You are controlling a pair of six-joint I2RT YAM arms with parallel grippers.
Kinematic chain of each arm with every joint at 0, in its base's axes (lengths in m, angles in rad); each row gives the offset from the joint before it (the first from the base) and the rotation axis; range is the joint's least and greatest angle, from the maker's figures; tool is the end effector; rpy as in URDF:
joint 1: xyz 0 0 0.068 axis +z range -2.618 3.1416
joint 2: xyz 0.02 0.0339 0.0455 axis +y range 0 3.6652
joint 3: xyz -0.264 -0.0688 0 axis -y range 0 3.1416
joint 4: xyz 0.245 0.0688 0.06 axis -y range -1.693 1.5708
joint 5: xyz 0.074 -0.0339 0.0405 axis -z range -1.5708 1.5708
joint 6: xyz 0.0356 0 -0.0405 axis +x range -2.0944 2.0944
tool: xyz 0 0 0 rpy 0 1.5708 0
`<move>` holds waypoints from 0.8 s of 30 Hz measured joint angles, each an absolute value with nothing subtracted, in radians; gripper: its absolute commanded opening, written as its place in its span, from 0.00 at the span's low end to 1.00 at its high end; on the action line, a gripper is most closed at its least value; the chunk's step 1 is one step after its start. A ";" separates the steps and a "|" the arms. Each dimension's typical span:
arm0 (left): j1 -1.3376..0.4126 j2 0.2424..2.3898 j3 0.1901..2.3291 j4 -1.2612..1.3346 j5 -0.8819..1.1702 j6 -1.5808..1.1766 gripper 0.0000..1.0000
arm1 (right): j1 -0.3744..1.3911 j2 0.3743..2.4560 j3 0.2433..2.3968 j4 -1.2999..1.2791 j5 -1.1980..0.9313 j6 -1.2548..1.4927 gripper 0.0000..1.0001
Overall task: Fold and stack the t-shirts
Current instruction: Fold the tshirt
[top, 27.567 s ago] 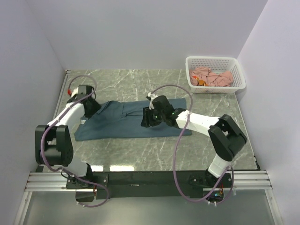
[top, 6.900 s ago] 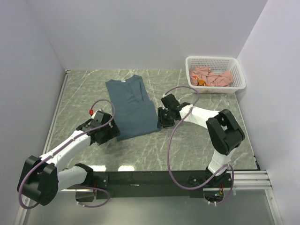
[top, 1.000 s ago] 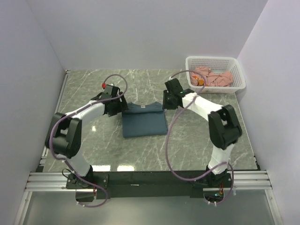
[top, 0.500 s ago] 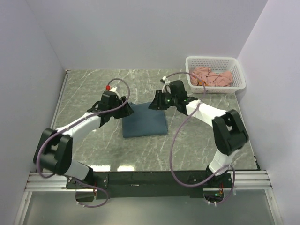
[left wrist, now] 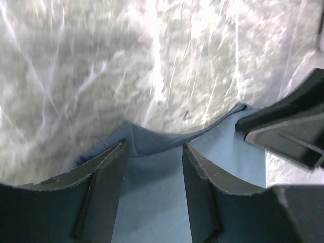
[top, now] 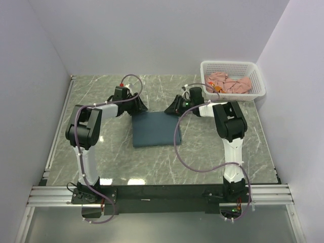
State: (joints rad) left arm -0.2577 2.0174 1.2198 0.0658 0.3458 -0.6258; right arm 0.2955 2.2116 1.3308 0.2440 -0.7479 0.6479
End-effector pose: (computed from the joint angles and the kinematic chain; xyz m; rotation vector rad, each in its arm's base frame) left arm 0.4108 -0.1208 0.1463 -0.2548 2.3872 -0.8342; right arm 0.4335 0.1573 0.1148 -0.0447 2.3367 1.3267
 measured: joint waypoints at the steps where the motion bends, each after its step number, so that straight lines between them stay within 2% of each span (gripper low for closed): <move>1: -0.253 2.027 1.227 0.076 0.358 -0.628 0.55 | 0.281 2.224 1.333 0.260 -0.766 0.676 0.36; 7: -0.241 2.043 1.229 0.112 0.405 -0.633 0.59 | 0.255 2.238 1.347 0.288 -0.778 0.748 0.37; 11: -0.240 2.041 1.252 0.081 0.410 -0.625 0.69 | 0.255 2.223 1.345 0.273 -0.764 0.749 0.37; 15: -0.241 2.007 1.277 -0.009 0.389 -0.611 0.77 | 0.255 2.123 1.304 0.242 -0.744 0.735 0.37; 16: -0.241 1.984 1.277 -0.037 0.379 -0.610 0.80 | 0.256 2.087 1.288 0.239 -0.745 0.734 0.37; 20: -0.241 1.835 1.246 -0.097 0.326 -0.609 0.82 | 0.263 1.910 1.172 0.270 -0.774 0.732 0.37; 24: -0.260 1.579 1.122 -0.110 0.270 -0.618 0.77 | 0.289 1.761 1.011 0.326 -0.824 0.739 0.37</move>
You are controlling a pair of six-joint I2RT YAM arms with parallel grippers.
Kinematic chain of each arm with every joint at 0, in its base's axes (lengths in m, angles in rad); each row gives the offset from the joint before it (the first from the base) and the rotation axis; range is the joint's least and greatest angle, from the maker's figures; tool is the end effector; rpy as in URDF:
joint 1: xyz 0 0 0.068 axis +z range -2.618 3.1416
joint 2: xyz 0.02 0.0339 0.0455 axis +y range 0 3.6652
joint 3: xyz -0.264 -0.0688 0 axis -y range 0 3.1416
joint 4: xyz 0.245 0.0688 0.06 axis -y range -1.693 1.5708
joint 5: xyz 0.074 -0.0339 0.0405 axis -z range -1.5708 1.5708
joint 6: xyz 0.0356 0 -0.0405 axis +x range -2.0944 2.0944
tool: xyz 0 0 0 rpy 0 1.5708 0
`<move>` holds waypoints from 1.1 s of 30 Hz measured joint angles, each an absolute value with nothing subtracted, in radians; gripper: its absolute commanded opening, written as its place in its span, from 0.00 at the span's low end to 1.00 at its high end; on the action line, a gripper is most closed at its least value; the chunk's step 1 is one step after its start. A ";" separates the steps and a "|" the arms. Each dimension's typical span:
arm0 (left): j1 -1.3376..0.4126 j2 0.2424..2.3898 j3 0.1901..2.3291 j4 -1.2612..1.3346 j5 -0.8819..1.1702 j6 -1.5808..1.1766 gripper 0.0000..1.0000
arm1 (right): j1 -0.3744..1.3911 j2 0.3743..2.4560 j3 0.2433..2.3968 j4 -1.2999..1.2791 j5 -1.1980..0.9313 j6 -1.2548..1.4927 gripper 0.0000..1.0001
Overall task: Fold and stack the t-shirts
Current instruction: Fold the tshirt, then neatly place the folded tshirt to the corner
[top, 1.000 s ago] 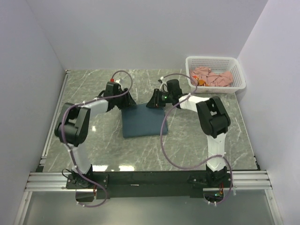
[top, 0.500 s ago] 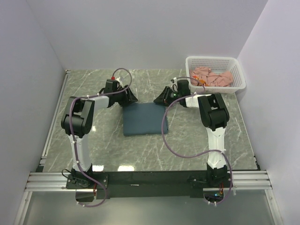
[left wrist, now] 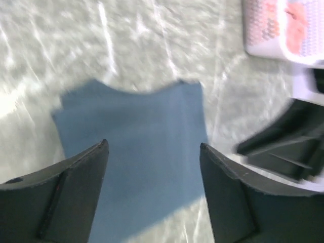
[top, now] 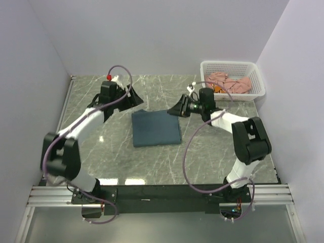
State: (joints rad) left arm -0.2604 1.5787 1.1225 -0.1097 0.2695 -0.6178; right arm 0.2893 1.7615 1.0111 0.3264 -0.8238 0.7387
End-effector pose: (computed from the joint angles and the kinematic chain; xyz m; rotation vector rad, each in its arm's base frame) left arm 0.3453 -0.1018 0.2653 -0.2314 2.2098 -0.7895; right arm 0.3564 0.1333 0.2091 -0.1085 2.1555 1.4497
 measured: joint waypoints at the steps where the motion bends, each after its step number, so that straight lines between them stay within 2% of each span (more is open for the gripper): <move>1: -0.273 1.519 1.082 -0.113 0.261 -0.623 0.72 | 0.298 1.737 0.963 0.339 -0.836 0.739 0.37; 5: -0.364 1.372 0.914 -0.084 0.246 -0.666 0.64 | 0.323 1.710 0.802 0.400 -0.882 0.744 0.37; 7: -0.405 1.348 0.796 -0.053 0.263 -0.703 0.56 | 0.323 1.728 0.727 0.434 -0.902 0.742 0.36; 9: -0.414 1.355 0.676 -0.027 0.268 -0.745 0.53 | 0.319 1.769 0.677 0.467 -0.913 0.741 0.36; 13: -0.392 1.380 0.516 0.016 0.287 -0.838 0.51 | 0.288 1.888 0.591 0.593 -0.965 0.770 0.32; 16: -0.382 1.365 0.504 0.034 0.279 -0.863 0.50 | 0.256 1.904 0.551 0.673 -1.012 0.794 0.32; 19: -0.376 1.319 0.490 0.000 0.248 -0.877 0.50 | 0.238 1.872 0.534 0.642 -1.012 0.766 0.32; 21: -0.369 1.257 0.482 -0.054 0.213 -0.878 0.53 | 0.236 1.818 0.534 0.577 -0.979 0.725 0.33; 27: -0.361 1.067 0.496 -0.253 0.094 -0.880 0.74 | 0.235 1.555 0.551 0.312 -0.817 0.604 0.35; 28: -0.361 1.040 0.506 -0.289 0.071 -0.880 0.79 | 0.235 1.515 0.562 0.263 -0.785 0.587 0.38; 30: -0.361 0.999 0.526 -0.345 0.029 -0.877 0.83 | 0.236 1.447 0.587 0.178 -0.715 0.556 0.46; 31: -0.361 0.981 0.541 -0.375 0.004 -0.877 0.84 | 0.236 1.423 0.596 0.146 -0.687 0.546 0.58; 33: -0.361 0.966 0.565 -0.414 -0.031 -0.873 0.86 | 0.241 1.365 0.612 0.071 -0.606 0.522 0.61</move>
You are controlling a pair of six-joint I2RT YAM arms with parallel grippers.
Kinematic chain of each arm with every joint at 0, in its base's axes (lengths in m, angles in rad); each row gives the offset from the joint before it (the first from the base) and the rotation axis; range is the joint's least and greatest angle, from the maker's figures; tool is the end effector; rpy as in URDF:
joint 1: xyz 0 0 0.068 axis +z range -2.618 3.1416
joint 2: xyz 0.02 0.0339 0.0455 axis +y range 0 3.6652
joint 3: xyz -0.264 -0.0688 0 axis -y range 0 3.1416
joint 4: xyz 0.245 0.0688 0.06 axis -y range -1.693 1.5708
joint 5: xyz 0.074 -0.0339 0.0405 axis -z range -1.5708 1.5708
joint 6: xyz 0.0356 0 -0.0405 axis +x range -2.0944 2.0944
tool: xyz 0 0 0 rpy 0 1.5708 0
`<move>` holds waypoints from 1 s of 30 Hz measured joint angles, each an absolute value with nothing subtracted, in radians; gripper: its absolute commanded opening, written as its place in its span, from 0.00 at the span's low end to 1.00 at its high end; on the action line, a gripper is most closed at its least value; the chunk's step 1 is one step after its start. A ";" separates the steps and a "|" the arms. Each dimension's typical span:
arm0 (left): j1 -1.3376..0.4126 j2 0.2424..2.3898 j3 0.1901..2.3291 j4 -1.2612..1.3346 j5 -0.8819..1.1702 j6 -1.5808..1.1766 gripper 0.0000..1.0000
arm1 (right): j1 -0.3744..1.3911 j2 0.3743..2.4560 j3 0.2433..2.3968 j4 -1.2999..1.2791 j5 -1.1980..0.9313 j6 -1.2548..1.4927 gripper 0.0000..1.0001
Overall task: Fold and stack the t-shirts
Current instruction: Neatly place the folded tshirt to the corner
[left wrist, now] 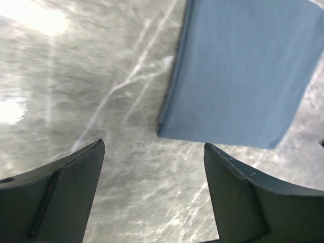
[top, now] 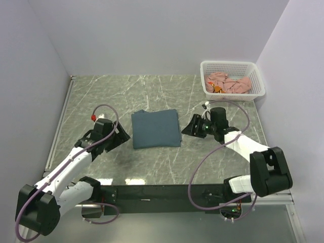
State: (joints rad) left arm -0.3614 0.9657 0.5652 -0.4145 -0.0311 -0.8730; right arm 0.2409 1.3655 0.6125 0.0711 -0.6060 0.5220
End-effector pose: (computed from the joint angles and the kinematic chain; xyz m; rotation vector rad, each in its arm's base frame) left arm 0.1819 -0.0676 0.2106 -0.6360 2.3719 -0.5330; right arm 0.2536 0.0832 0.1831 -0.0169 2.3352 1.0797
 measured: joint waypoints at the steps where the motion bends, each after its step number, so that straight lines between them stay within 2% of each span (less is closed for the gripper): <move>1: -0.361 0.965 0.579 -0.436 -0.047 -0.871 0.87 | 0.244 1.349 0.620 0.041 -0.581 0.512 0.61; 9: -0.361 0.968 0.676 -0.558 -0.159 -0.818 1.00 | 0.349 1.363 0.765 -0.172 -0.360 0.455 0.62; 18: -0.344 1.006 0.820 -0.556 -0.316 -0.668 0.99 | 0.450 1.615 0.958 -0.234 -0.225 0.451 0.61; 23: -0.337 1.031 0.818 -0.515 -0.345 -0.622 0.99 | 0.473 1.743 1.048 -0.266 -0.193 0.451 0.57; 30: -0.331 1.086 0.795 -0.484 -0.339 -0.586 1.00 | 0.508 1.817 1.102 -0.294 -0.146 0.451 0.50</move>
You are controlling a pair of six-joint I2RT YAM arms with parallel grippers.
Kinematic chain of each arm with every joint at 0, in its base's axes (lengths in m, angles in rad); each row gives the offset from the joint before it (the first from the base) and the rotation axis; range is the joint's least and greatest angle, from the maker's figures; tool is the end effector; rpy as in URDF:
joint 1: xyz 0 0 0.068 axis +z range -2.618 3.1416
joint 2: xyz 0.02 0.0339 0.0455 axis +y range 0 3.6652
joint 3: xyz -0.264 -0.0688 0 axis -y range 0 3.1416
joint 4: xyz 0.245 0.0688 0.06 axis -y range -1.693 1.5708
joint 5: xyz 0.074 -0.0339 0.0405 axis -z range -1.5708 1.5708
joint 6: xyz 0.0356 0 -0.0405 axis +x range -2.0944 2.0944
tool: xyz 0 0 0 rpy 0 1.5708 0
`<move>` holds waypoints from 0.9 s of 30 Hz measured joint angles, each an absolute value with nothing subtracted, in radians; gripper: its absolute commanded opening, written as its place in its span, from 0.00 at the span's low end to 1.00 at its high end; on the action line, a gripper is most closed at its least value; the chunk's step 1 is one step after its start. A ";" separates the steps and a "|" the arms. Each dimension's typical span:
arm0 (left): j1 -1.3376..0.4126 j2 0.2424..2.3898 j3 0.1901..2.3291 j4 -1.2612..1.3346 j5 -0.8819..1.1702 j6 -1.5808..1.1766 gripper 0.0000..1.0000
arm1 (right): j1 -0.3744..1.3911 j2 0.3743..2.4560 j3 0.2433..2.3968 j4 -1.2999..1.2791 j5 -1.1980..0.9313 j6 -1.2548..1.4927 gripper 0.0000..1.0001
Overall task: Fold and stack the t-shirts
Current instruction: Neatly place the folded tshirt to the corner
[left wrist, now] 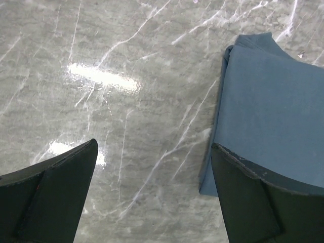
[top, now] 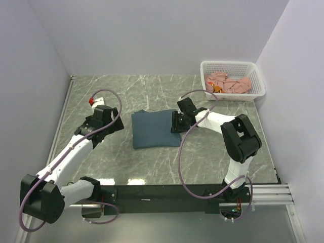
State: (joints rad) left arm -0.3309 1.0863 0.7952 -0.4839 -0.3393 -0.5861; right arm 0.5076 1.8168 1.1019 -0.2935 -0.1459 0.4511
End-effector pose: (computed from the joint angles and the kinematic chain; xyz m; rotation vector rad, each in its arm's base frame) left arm 0.2174 -0.0622 0.2590 -0.4543 2.2470 -0.0742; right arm 0.3181 0.1829 0.1619 -0.1312 2.6568 0.5267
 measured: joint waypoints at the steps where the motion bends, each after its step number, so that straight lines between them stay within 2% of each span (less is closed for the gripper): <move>1: -0.328 1.092 0.795 -0.480 -0.337 -0.584 0.99 | 0.509 1.821 1.103 -0.294 -0.142 0.451 0.48; 4: -0.311 1.105 0.795 -0.472 -0.319 -0.576 0.99 | 0.513 1.834 1.112 -0.297 -0.131 0.448 0.34; 5: -0.305 1.107 0.795 -0.471 -0.314 -0.575 0.99 | 0.514 1.836 1.113 -0.297 -0.126 0.447 0.26; 6: -0.300 1.110 0.795 -0.471 -0.311 -0.575 0.99 | 0.515 1.837 1.113 -0.299 -0.121 0.447 0.09; 7: -0.296 1.111 0.795 -0.471 -0.310 -0.571 0.99 | 0.515 1.837 1.113 -0.301 -0.118 0.440 0.02; 8: -0.292 1.112 0.795 -0.471 -0.309 -0.569 0.99 | 0.515 1.837 1.116 -0.307 -0.111 0.436 0.00; 16: -0.288 1.111 0.795 -0.472 -0.308 -0.568 0.99 | 0.466 1.821 1.145 -0.425 0.072 0.344 0.00; 27: -0.280 1.055 0.789 -0.474 -0.279 -0.564 0.99 | 0.144 1.799 1.137 -0.577 0.558 0.184 0.00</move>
State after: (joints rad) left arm -0.2798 1.0550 0.7895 -0.4744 -0.2787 -0.5640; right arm 0.1436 1.7988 1.1366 -0.5774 0.5579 0.1837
